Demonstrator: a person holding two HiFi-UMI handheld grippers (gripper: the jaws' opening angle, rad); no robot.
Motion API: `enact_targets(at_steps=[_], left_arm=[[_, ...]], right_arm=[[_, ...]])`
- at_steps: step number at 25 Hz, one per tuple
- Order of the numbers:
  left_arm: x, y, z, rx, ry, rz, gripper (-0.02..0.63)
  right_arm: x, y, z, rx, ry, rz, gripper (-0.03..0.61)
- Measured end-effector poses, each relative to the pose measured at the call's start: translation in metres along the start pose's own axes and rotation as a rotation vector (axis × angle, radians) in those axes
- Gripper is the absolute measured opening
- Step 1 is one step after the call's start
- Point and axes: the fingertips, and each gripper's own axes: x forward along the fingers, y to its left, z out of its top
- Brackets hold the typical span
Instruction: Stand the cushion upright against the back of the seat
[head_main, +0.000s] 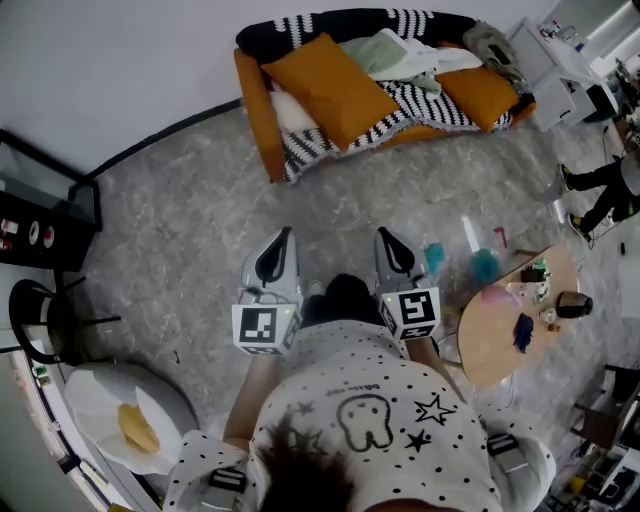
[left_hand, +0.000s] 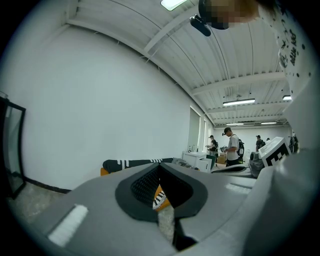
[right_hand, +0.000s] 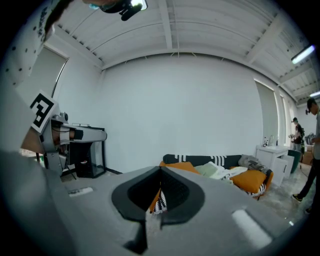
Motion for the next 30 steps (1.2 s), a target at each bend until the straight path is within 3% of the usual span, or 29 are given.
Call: enact_targets(at_steps=[5,12,17,30], left_arm=[[0.02,-0.004,-0.004,-0.006,0.012,-0.029,-0.005],[0.051,-0.008,0.003,0.006,-0.005,-0.066,-0.003],[0.075,0.007,0.005,0.001,-0.004,-0.032,-0.003],[0.154,0.025,0.021,-0.019,-0.041,0.036,-0.003]], right_arm=[[0.006,-0.01,0.001,-0.012,-0.005,-0.01,-0.003],[0.039,-0.018,0.008,-0.024,-0.012,0.055,-0.003],[0.073,-0.027,0.02,-0.04,-0.033,0.11,-0.003],[0.139,-0.081,0.028,-0.052,0.0,0.156,-0.003]])
